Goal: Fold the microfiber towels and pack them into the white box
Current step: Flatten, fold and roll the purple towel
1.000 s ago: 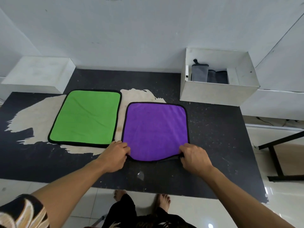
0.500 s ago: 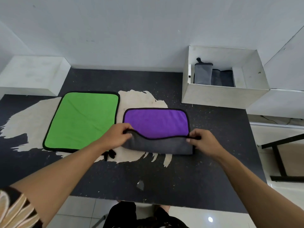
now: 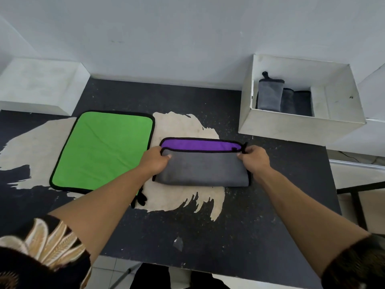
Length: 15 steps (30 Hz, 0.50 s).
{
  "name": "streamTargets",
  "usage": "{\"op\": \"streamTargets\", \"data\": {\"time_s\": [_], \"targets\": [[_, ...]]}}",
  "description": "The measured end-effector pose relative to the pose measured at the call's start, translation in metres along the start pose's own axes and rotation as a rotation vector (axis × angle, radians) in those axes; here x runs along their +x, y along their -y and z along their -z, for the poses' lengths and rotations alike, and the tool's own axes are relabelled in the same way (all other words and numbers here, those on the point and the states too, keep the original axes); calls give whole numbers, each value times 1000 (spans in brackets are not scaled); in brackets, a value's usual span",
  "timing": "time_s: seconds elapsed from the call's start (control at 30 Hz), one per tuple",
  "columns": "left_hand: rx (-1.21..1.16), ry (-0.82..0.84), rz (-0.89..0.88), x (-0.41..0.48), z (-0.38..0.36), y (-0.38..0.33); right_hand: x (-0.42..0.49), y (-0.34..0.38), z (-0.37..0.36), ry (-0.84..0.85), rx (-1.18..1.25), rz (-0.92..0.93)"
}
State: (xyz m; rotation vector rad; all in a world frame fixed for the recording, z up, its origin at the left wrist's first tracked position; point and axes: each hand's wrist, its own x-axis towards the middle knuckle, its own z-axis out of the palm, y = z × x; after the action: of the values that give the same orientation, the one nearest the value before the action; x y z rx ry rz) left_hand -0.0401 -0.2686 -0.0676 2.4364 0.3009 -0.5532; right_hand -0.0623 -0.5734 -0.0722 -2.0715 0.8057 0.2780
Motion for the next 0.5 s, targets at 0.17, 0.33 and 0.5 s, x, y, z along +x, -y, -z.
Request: {"op": "streamTargets", "data": {"time_s": [0.17,0.33,0.5], "targets": [[-64,-179,-60,3,1,-2,3,3,1,-104,14,43],[-133,-178,-26,15,8,-13,8,13,0,-121,50,18],[-32,-107,51,15,-4,-7,11,8,-5,-76,-111,-2]]}}
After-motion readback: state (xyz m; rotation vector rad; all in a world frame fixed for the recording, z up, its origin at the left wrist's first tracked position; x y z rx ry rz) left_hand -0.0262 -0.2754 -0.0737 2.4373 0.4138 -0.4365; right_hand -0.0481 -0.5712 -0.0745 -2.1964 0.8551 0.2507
